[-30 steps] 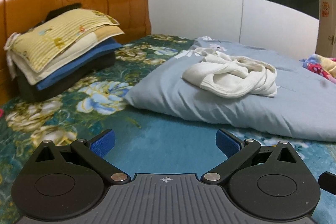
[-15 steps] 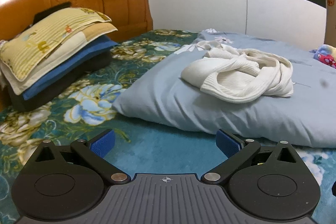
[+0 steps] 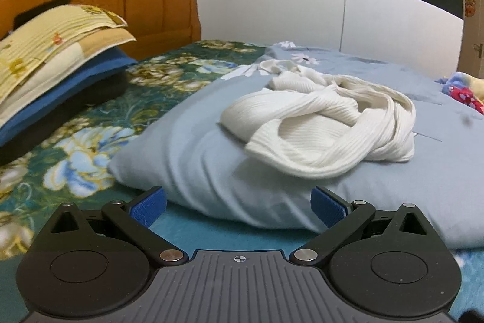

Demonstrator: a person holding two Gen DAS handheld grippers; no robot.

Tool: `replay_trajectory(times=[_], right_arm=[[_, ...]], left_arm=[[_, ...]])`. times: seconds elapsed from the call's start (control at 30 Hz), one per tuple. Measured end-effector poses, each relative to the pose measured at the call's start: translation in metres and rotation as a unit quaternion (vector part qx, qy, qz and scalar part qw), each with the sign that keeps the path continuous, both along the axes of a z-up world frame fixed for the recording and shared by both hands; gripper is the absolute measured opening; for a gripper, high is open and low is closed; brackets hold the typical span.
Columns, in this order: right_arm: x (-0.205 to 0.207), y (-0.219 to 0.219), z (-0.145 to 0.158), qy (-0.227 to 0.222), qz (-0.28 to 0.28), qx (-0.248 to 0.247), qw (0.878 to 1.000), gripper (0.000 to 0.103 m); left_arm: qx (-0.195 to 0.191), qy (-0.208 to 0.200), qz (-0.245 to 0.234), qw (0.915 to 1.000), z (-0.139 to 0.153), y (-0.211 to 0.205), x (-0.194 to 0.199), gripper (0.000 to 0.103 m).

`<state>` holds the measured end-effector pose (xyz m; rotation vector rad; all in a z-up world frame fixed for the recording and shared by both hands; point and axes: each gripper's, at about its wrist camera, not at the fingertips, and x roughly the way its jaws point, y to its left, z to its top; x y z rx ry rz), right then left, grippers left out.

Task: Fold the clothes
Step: 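Grasp the white sweater's bunched fabric with the left gripper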

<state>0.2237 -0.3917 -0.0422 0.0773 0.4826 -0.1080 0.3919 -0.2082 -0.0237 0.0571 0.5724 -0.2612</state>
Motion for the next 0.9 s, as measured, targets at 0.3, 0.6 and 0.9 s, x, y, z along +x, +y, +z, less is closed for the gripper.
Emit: replay_trajectory(times=[0.3,0.6,0.9], right_arm=[[0.008,-0.005,0.002,-0.009,-0.004,-0.024,1.0,0.102],[0.007,-0.009,-0.009,-0.023,-0.01,-0.013,1.0,0.102],[0.005,-0.018,-0.018,-0.024,-0.019,-0.001,1.0,0.102]], left_arm=[[-0.043,0.035,0.005,0.9984,-0.008,-0.016,0.031,0.101],[-0.123,0.073,0.023,0.9895,-0.01,-0.018,0.053,0.085],[-0.184,0.069,0.044,0.9794,-0.013,-0.021,0.055,0.019]])
